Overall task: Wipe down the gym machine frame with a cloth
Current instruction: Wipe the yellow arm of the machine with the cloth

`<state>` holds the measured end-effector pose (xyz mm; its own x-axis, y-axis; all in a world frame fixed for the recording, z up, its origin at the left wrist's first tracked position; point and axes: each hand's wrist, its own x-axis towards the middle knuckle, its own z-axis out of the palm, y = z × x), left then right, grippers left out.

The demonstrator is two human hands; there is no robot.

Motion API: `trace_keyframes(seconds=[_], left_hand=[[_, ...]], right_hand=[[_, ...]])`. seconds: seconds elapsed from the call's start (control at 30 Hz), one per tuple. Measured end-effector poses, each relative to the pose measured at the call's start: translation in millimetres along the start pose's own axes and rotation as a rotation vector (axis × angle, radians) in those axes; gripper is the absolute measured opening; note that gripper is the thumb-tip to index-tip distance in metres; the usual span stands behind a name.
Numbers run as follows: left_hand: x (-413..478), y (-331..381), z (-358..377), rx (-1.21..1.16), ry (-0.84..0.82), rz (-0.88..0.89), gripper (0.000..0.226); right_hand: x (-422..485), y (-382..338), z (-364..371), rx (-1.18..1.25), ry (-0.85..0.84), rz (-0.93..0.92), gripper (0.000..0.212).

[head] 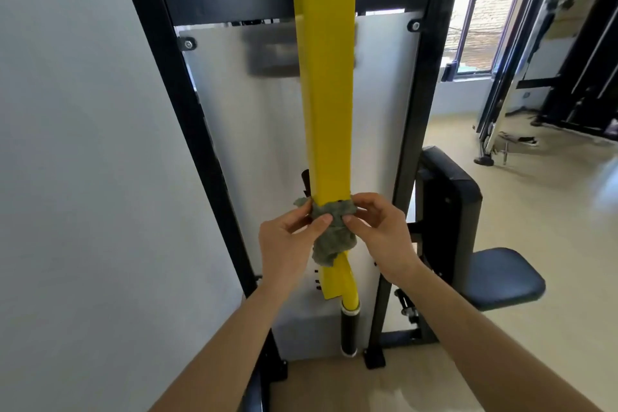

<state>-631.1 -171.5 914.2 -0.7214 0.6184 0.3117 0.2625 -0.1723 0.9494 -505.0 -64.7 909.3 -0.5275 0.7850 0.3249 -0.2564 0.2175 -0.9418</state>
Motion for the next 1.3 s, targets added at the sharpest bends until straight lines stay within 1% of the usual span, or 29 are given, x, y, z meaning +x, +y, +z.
trace_keyframes(seconds=[0.2,0.27,0.33,0.37,0.43,0.5,0.6,0.7,0.73,0.8,0.83,0.9,0.97,1.07,1.13,1.23,1.3], left_hand=[[-25.9,-32.9,10.3,0.106,0.053,-0.092,0.021],[-36.1,-35.3,15.9,0.184,0.099,-0.088,0.013],[-50.5,-35.8,23.0,0.284,0.186,-0.077,0.005],[-60.0,-35.2,26.9,0.313,0.244,-0.063,0.014],[-81.0,-33.1,34.7,0.295,0.337,-0.009,0.027],[-98.9,-28.9,40.7,0.279,0.364,0.048,0.033],[-113.7,-24.4,46.5,0.356,0.366,0.068,0.034],[-119.7,-15.9,52.7,0.473,0.32,0.109,0.027],[-121.5,-14.0,54.9,0.504,0.288,0.123,0.024],[-126.8,-12.5,59.0,0.461,0.26,0.092,0.026],[-128.7,-11.2,60.7,0.39,0.283,0.062,0.029],[-128.3,-9.2,62.4,0.294,0.381,0.021,0.031],[-122.8,-7.1,64.8,0.33,0.46,-0.011,0.028],[-114.7,-11.8,69.9,0.397,0.482,-0.133,0.027],[-113.4,-16.1,73.2,0.444,0.502,-0.167,0.027],[-113.4,-17.1,78.5,0.54,0.547,-0.138,0.024],[-113.7,-17.0,81.5,0.558,0.575,-0.126,0.024]], right_hand=[[-15.0,33.7,-11.4,-0.077,-0.063,0.099,0.025],[-18.3,38.7,-13.1,-0.082,-0.075,0.121,0.024],[-21.0,41.8,-14.5,-0.098,-0.093,0.145,0.023],[-23.3,43.8,-15.9,-0.105,-0.102,0.17,0.022],[-30.8,47.8,-20.4,-0.079,-0.12,0.241,0.019],[-40.2,50.3,-26.8,-0.03,-0.143,0.301,0.015],[-49.7,48.8,-39.1,0.089,-0.189,0.385,0.012],[-52.1,43.9,-48.4,0.293,-0.317,0.501,0.022],[-52.5,43.8,-50.5,0.31,-0.37,0.499,0.026],[-51.6,44.8,-54.0,0.279,-0.434,0.441,0.024],[-49.3,46.0,-56.3,0.258,-0.43,0.412,0.021],[-39.4,50.0,-62.5,0.218,-0.379,0.378,0.023],[-22.4,53.8,-69.3,0.165,-0.319,0.369,0.027],[8.4,55.6,-75.3,0.095,-0.269,0.315,0.033],[26.0,54.5,-71.7,0.079,-0.284,0.268,0.033],[42.8,48.9,-56.6,0.022,-0.351,0.17,0.032],[48.6,45.0,-46.5,0.071,-0.395,0.108,0.028]])
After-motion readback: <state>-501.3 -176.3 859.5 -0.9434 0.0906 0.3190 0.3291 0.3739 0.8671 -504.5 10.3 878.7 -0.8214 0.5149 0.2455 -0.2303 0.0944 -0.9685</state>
